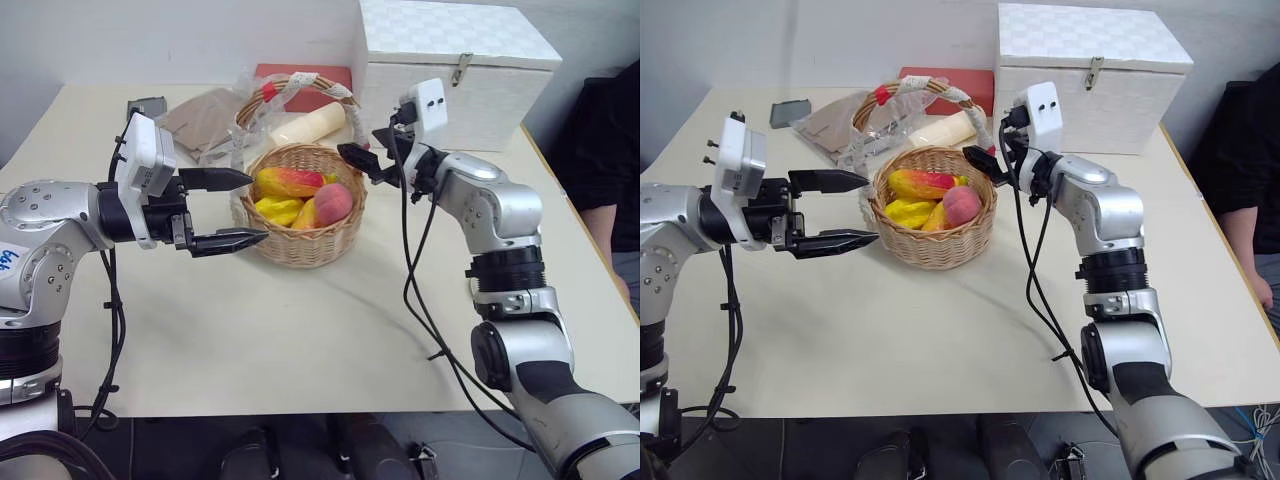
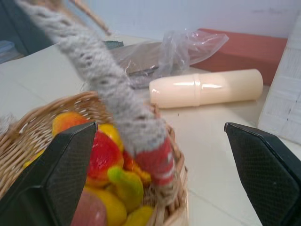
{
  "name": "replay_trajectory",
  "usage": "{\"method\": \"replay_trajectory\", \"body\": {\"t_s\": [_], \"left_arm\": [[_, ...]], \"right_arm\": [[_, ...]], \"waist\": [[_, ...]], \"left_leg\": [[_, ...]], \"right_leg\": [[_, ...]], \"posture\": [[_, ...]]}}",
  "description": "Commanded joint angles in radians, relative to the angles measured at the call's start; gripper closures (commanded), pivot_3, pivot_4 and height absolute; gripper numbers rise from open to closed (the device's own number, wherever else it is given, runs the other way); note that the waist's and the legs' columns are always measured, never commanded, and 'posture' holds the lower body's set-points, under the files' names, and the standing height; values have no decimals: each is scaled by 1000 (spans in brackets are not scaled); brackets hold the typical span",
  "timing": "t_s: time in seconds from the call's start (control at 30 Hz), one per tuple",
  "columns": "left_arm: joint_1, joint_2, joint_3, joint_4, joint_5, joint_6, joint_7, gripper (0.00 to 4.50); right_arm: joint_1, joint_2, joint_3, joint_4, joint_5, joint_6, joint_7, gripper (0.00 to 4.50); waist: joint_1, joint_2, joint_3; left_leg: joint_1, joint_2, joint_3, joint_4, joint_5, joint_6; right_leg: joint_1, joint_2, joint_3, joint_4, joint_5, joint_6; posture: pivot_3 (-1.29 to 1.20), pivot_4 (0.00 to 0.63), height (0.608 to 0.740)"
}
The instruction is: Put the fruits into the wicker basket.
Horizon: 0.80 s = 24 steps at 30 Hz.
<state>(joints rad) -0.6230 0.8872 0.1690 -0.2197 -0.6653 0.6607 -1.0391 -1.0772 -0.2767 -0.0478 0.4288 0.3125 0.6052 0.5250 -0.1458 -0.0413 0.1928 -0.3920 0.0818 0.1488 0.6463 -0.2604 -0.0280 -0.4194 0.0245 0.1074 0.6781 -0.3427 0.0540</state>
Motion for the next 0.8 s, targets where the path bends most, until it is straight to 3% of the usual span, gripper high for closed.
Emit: {"method": "replay_trajectory", "body": {"t_s": [0.03,0.17,0.43,0.63,0.8], "left_arm": [[-10,12,25,-22,-4,-11,5,0],[0,19,38,-30,-7,-7,10,0],[0,14,34,-30,-4,-10,11,0],[-35,-9,-1,-7,2,-22,-3,0],[-62,-49,-34,-11,-11,-20,-17,0]], "right_arm": [[-39,12,-3,85,-35,-96,-9,193],[-53,21,-8,147,-58,-163,-9,1287],[-19,17,-35,61,-24,-181,14,4139],[88,-43,-82,-184,37,-117,25,4292],[237,-213,-185,-430,67,-46,17,4292]], "waist": [[1,0,0],[1,0,0],[0,0,0],[8,1,0],[29,1,0]], "left_leg": [[0,0,0,0,0,0],[0,0,0,0,0,0],[0,0,0,0,0,0],[-1,0,-1,-1,0,0],[-3,0,-2,0,0,0]], "right_leg": [[0,0,0,0,0,0],[0,0,0,0,0,0],[0,0,0,1,0,0],[0,0,-1,0,0,0],[0,-1,-2,-3,0,0]], "posture": [[0,150,740],[0,150,740],[0,150,740],[0,150,740],[0,150,740]]}}
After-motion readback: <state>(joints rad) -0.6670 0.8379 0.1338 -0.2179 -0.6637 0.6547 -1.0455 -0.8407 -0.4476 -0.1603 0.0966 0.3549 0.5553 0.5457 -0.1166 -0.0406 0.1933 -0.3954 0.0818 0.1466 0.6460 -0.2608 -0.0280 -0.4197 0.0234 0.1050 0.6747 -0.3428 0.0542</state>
